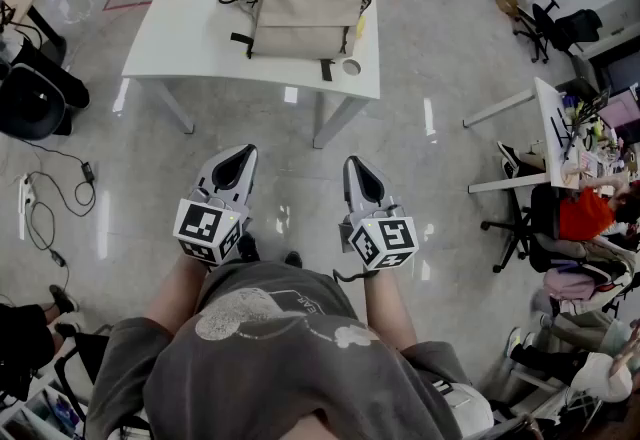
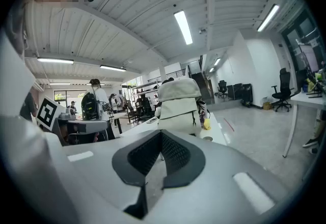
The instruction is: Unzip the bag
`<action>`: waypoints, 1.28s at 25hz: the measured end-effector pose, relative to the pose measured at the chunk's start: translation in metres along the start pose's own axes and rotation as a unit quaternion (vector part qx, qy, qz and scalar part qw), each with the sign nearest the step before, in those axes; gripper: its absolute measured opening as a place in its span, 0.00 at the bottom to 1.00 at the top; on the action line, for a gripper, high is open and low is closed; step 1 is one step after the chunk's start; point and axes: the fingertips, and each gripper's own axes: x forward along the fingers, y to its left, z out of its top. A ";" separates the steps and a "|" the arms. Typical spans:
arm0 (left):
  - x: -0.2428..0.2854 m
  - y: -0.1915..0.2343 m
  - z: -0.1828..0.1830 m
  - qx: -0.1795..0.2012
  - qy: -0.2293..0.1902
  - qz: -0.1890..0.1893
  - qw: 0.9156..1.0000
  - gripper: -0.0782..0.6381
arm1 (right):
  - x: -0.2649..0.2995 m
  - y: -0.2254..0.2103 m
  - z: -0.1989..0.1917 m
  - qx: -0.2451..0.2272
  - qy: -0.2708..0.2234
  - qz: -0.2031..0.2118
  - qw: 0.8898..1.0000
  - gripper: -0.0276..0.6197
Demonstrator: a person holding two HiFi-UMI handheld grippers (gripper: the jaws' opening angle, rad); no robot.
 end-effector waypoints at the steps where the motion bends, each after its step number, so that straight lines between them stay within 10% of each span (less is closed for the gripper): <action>1: 0.001 -0.003 0.002 -0.003 -0.001 -0.005 1.000 0.12 | -0.002 -0.001 0.001 0.000 0.002 -0.001 1.000 0.04; 23: -0.002 0.013 -0.006 -0.009 0.011 0.004 1.000 0.12 | 0.019 0.024 0.017 -0.039 -0.020 0.007 0.999 0.04; 32: -0.003 0.041 -0.010 0.001 0.014 -0.026 1.000 0.12 | 0.035 0.016 0.009 -0.024 -0.031 -0.059 0.997 0.04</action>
